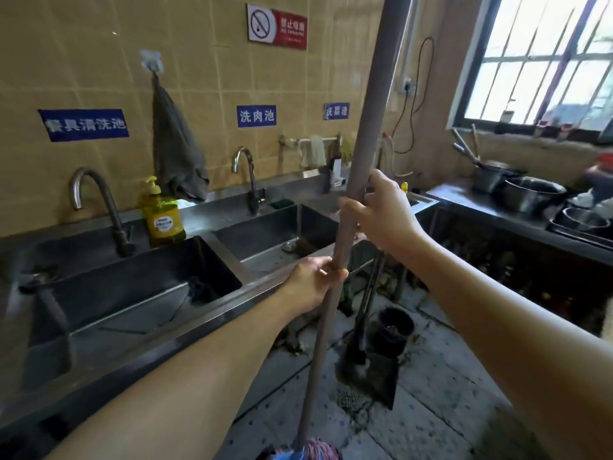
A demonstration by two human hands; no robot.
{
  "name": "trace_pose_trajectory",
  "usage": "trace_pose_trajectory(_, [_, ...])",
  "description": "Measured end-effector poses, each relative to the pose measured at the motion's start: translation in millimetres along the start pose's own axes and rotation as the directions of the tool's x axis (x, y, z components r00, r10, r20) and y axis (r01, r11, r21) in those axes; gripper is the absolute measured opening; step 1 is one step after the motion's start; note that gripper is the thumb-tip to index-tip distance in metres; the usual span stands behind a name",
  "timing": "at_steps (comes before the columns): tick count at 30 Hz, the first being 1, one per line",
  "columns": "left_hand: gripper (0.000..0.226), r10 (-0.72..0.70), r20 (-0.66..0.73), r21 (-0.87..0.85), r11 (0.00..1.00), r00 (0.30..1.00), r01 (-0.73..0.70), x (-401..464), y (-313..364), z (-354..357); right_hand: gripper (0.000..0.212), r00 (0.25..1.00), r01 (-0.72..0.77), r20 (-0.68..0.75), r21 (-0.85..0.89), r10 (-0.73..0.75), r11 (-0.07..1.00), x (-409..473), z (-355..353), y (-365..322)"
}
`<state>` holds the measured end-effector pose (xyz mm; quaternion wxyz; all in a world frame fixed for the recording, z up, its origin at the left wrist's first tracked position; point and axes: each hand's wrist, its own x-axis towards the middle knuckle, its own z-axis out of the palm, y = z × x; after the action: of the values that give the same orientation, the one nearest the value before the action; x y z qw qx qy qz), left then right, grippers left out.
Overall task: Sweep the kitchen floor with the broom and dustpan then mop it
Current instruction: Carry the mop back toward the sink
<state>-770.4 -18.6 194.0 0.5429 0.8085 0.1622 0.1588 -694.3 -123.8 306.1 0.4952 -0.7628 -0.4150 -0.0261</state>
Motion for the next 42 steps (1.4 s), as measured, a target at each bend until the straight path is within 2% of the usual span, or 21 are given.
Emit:
trace_pose_trajectory(3, [0.004,0.007,0.068,-0.015,1.000,0.998,-0.006,33.4,0.8,12.0,0.021,0.998,-0.053,-0.013,0.056,0.054,0.997,18.6,-12.0,22.0])
trace_pose_trajectory(7, [0.019,0.075,0.148,0.056,0.995,0.986,-0.084,78.6,1.6,25.5,0.018,0.991,-0.109,-0.072,0.091,0.116,0.990,45.2,-23.5,50.1])
trace_pose_trajectory(10, [0.019,0.117,0.217,0.088,0.986,0.969,-0.139,114.0,6.7,34.3,0.015,0.980,-0.136,-0.134,0.091,0.148,0.986,64.7,-32.4,68.1])
trace_pose_trajectory(13, [0.011,0.177,0.294,0.035,0.980,0.939,-0.196,146.9,12.2,46.2,0.019,0.961,-0.161,-0.223,0.022,0.162,0.987,82.5,-43.7,81.3])
trace_pose_trajectory(17, [0.007,0.204,0.373,-0.052,0.979,0.905,-0.198,183.9,23.5,70.3,0.009,0.931,-0.197,-0.322,-0.057,0.169,0.979,100.3,-67.2,97.5])
trace_pose_trajectory(21, [0.009,0.253,0.429,-0.120,0.967,0.867,-0.223,224.4,28.0,105.0,0.021,0.911,-0.214,-0.374,-0.066,0.175,0.975,114.9,-92.6,116.7])
trace_pose_trajectory(30, [0.007,0.249,0.481,-0.164,0.967,0.840,-0.193,299.6,59.6,192.7,0.018,0.883,-0.257,-0.424,-0.084,0.199,0.963,151.6,-170.3,184.8])
trace_pose_trajectory(35, [0.018,0.252,0.496,-0.114,0.967,0.831,-0.226,343.7,91.2,245.2,0.014,0.889,-0.241,-0.432,-0.158,0.152,0.958,180.6,-231.8,232.1])
trace_pose_trajectory(42, [0.015,0.245,0.495,-0.096,0.969,0.833,-0.228,417.0,115.1,311.9,0.011,0.890,-0.245,-0.431,-0.170,0.152,0.954,224.3,-294.7,296.5])
